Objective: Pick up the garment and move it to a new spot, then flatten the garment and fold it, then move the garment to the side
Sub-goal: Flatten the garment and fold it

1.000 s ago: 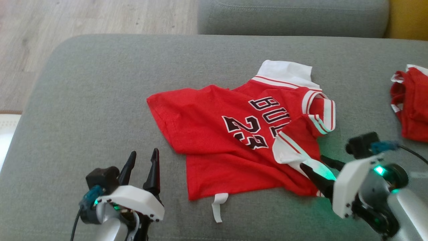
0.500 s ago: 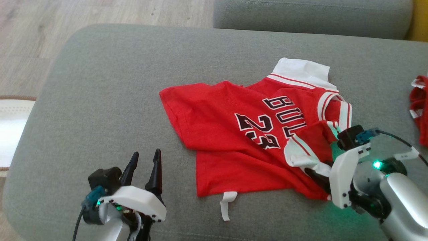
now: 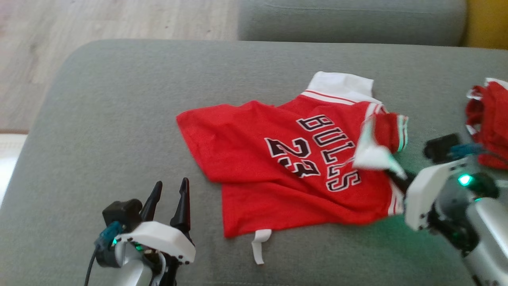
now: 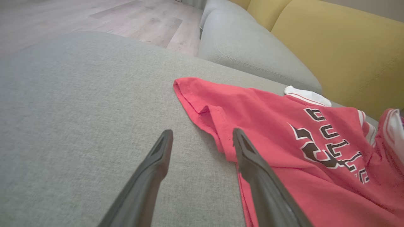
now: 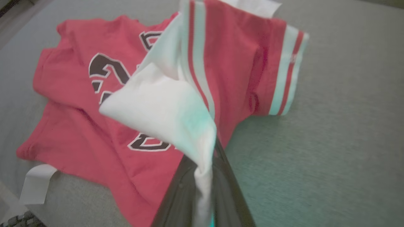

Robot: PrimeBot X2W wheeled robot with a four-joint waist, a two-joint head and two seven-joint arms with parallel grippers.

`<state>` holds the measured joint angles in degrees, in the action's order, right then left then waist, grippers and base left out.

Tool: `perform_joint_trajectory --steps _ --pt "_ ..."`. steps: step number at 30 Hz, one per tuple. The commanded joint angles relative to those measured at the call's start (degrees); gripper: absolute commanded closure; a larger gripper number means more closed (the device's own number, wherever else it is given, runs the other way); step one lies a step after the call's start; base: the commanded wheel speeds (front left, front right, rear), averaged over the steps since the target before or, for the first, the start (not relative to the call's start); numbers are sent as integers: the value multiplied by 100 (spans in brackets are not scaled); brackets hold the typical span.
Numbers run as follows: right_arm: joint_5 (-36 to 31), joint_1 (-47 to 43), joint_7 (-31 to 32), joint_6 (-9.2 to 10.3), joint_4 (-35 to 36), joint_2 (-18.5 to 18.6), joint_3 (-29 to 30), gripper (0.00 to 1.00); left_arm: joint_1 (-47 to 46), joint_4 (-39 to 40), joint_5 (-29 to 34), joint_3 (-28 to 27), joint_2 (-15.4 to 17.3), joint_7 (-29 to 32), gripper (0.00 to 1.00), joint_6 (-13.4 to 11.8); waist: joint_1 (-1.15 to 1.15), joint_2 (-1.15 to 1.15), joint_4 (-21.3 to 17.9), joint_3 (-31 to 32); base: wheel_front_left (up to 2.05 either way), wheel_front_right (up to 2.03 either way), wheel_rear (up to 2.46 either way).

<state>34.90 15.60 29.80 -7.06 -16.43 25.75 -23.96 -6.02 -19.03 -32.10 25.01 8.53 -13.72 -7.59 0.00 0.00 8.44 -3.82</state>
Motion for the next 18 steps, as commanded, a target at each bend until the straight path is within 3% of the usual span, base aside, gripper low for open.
perform_joint_trajectory --steps 1,5,9,11,12,13,14,18 --pt "-115 -85 -173 -43 280 66 284 100 -159 193 -34 -218 99 -58 0 -23 0 0 -189 16 0 0 0" --pt "-297 -303 -320 -43 317 -66 826 100 -162 223 -32 -216 127 -42 0 -34 0 0 -394 -4 0 0 0" --pt "-603 -616 -320 -43 160 -476 1534 96 -206 275 -18 -192 136 -18 0 -54 0 0 -605 -61 0 0 0" --pt "-788 -743 -237 -43 120 -757 1818 74 -224 298 -11 -193 160 -2 0 -71 0 0 -699 -106 0 0 0" --pt "-876 -794 -201 -43 118 -888 1947 58 -234 308 -8 -192 173 6 0 -75 0 0 -734 -128 0 0 0" --pt "-976 -843 -157 -43 109 -1012 2092 21 -242 318 -7 -194 186 11 0 -79 0 0 -766 -149 0 0 0" --pt "-1110 -896 -99 -43 110 -1122 2235 0 -253 327 -5 -195 197 15 0 -82 0 0 -789 -167 0 0 0" --pt "-1614 -1152 54 -43 427 -1419 2745 0 -287 356 -1 -190 218 24 0 -101 0 0 -838 -208 0 0 0"
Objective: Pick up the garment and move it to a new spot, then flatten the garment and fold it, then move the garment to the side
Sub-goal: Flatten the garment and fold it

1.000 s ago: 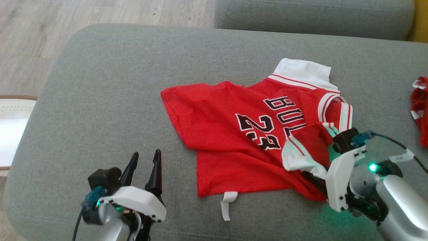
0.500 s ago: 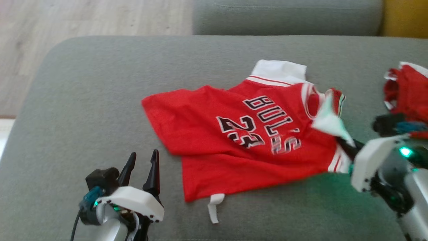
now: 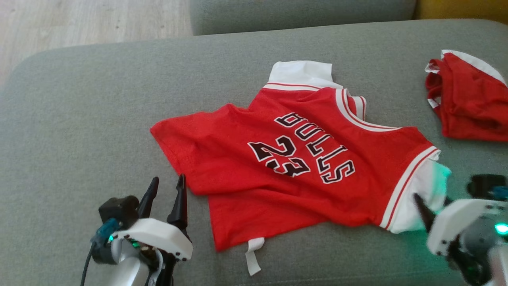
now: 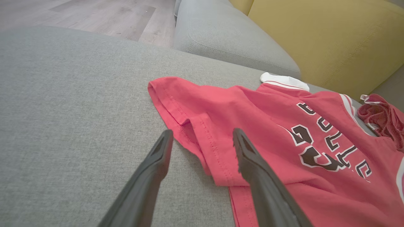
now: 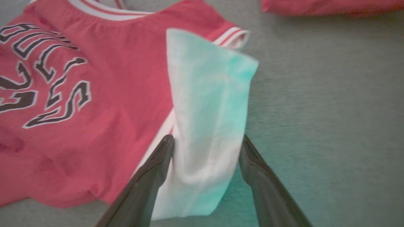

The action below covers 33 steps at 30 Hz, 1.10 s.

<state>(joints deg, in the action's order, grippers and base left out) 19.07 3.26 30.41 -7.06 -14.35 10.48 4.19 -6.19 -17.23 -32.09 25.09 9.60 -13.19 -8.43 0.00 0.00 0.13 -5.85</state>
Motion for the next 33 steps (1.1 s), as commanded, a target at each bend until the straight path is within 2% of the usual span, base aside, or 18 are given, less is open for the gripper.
perform_joint_trajectory --steps 1,10,12,14,17,22,26,30,33 --pt "-190 11 26 -43 324 53 95 0 -269 181 -3 -197 117 -27 0 -23 0 0 -20 -9 0 0 0" --pt "-1002 -273 168 -43 1518 -477 1103 0 -298 174 -26 -183 162 -20 0 -24 0 0 -62 29 0 0 0" --pt "-1078 -249 81 -43 1774 -554 1172 0 -299 179 -29 -181 176 -17 0 -29 0 0 -67 48 0 0 0" --pt "-1094 -177 -319 -43 1967 -598 1008 0 -310 193 -24 -172 205 -3 0 -35 0 0 -65 70 0 0 0" --pt "-1002 -98 -911 -43 1849 -616 803 0 -329 218 -21 -165 228 14 0 -46 0 0 -69 93 0 0 0" --pt "-1153 -114 -1423 -43 1368 -599 716 0 -322 278 -20 -168 258 11 0 -67 0 0 -75 125 0 0 0" --pt "-1147 46 -2272 -43 1190 -597 560 0 -324 338 -15 -206 278 -32 0 -68 0 0 -95 143 0 0 0" --pt "-1021 194 -2830 -43 1115 -539 352 0 -444 321 38 -163 372 20 0 -3 0 0 -129 150 0 0 0" --pt "-879 307 -3167 -43 1061 -457 180 0 -779 281 105 -94 541 272 0 129 0 0 -154 143 0 0 0"
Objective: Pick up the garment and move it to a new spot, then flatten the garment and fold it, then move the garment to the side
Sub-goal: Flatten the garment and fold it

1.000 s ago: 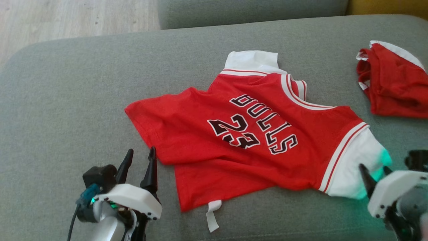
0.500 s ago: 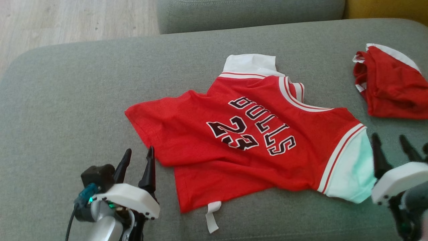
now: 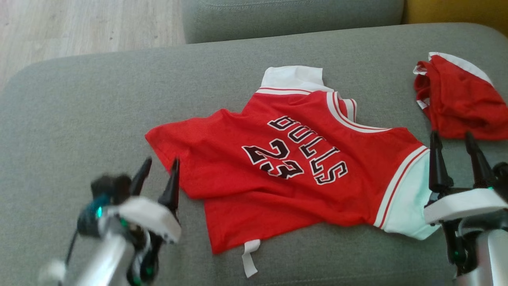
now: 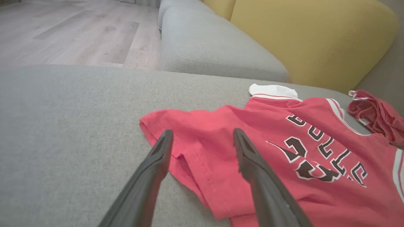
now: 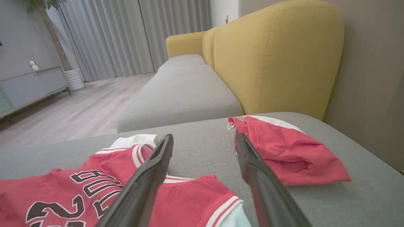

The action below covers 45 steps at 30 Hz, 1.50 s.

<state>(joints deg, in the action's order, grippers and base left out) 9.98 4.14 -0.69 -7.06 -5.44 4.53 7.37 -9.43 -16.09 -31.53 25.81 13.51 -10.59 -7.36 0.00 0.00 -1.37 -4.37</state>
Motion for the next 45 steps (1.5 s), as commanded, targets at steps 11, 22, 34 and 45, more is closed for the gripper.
perform_joint_trajectory --steps 11,22,34,45 --pt "339 499 -448 -43 -89 248 -436 0 -2372 -1340 -227 268 1072 2660 0 1193 0 0 -356 -253 0 0 0" --pt "450 754 -540 -43 -275 303 -556 0 -3333 -2853 -519 429 1441 3320 0 1457 0 0 -826 -634 0 0 0" --pt "546 927 -570 -43 -443 384 -649 0 -3762 -3277 -973 1203 1597 3766 100 1483 0 0 -935 -864 0 0 0" --pt "587 1045 -621 -43 -384 444 -650 0 -4389 -3688 -933 1303 2034 3286 100 1354 0 0 -953 -1154 0 0 0"
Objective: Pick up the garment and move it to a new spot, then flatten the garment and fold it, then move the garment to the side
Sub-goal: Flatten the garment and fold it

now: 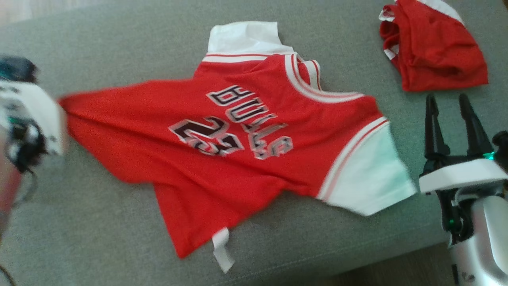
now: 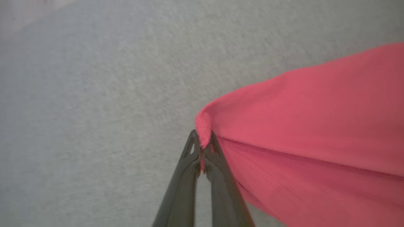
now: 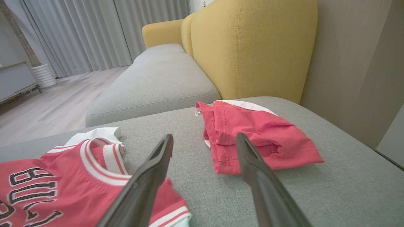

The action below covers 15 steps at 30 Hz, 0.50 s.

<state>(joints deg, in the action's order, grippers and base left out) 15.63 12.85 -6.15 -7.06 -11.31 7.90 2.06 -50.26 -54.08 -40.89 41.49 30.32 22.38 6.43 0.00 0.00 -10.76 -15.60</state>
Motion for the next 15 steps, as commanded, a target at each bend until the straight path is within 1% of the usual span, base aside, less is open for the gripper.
perform_joint_trajectory --steps 1,7,11,12,13,14,15 --pt "23 193 -72 -43 214 120 -108 0 -394 38 59 -261 405 -77 100 -67 0 0 -28 -77 0 0 0" --pt "40 274 -57 -43 264 180 -90 0 -827 -362 267 -309 621 -543 100 -341 0 0 -134 -295 0 0 0" --pt "45 310 -60 -43 274 202 -80 0 -998 -599 306 -363 586 -919 100 -499 0 0 -170 -348 0 0 0" --pt "40 312 -62 -43 269 200 -73 0 -1006 -665 316 -356 565 -982 80 -513 0 0 -167 -339 0 0 0" --pt "32 309 -64 -43 256 194 -66 0 -999 -731 323 -344 536 -1034 8 -514 0 0 -158 -314 0 0 0" --pt "26 302 -69 -43 238 182 -68 0 -981 -797 285 -368 489 -1088 0 -513 0 0 -143 -275 0 0 0" --pt "25 289 -79 -43 217 171 -75 0 -960 -848 245 -392 431 -1160 0 -500 0 0 -114 -221 0 0 0"
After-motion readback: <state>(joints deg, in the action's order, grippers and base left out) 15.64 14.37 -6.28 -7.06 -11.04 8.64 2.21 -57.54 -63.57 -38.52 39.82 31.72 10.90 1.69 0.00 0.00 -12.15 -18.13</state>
